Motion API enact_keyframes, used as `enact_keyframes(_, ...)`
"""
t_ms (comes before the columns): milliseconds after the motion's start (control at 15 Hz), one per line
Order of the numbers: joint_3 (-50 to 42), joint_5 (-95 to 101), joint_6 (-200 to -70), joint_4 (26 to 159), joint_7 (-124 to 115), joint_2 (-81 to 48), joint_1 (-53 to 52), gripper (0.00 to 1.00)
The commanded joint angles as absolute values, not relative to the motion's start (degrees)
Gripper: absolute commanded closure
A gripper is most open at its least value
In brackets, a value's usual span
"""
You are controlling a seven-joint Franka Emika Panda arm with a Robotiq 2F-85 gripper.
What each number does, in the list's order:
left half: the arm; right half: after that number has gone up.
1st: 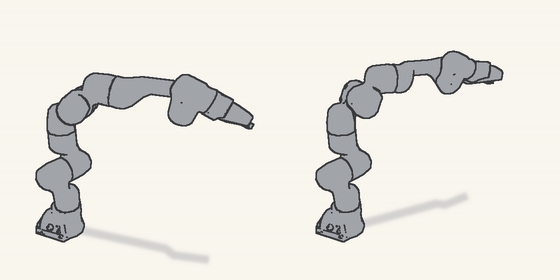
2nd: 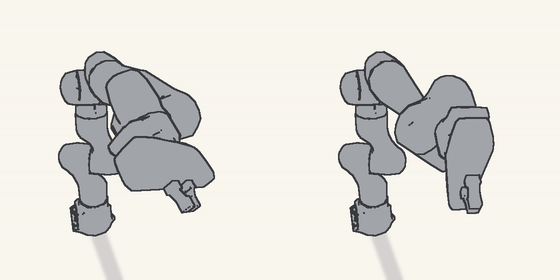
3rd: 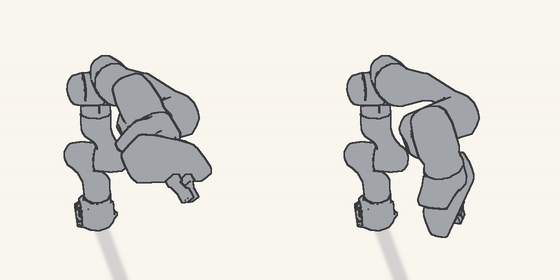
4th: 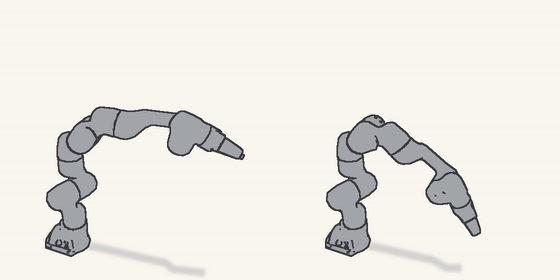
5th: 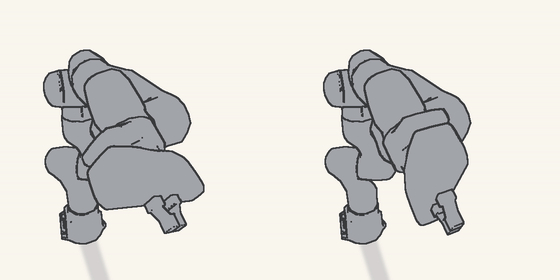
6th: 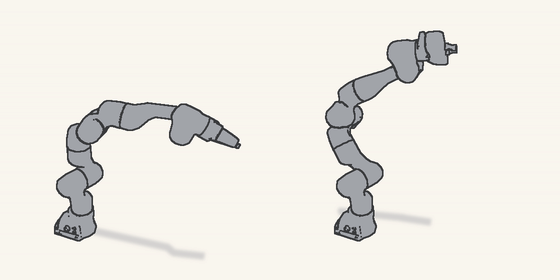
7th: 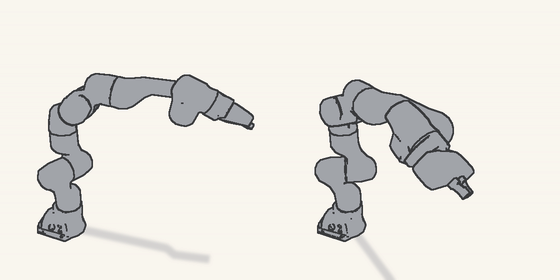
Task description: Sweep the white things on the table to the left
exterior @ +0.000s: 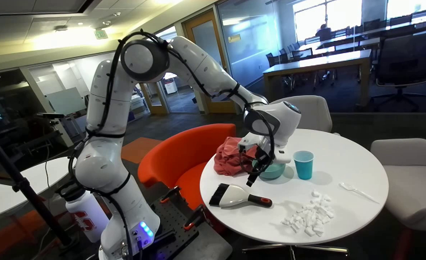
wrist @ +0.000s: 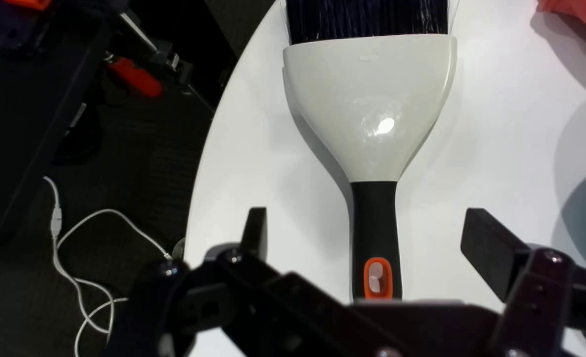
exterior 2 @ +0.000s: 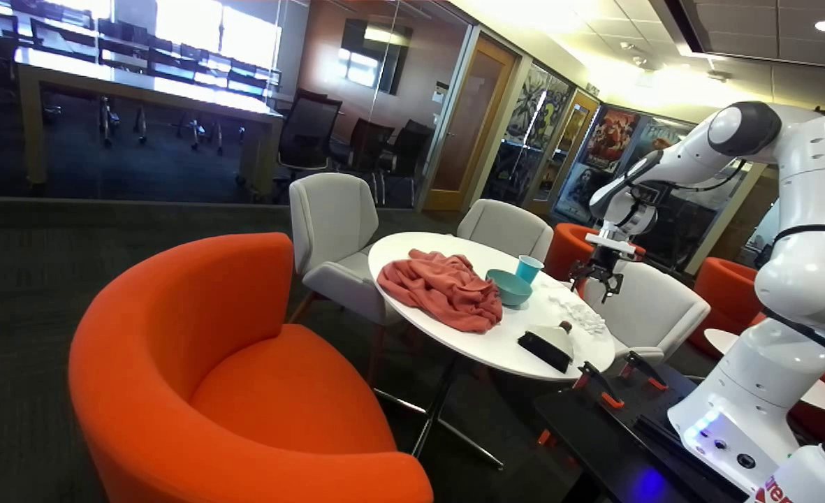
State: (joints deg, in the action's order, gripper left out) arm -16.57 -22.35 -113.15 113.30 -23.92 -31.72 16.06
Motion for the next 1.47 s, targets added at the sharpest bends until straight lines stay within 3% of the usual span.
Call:
enact_keyframes(0,-16.1,-22.0,-113.1,113.1,-24.1,-31.7,16.4,0.00)
enact_keyframes(1400,-10.3,-30.6,-120.1,110.8,-13.4,-44.4,21.0,0.00)
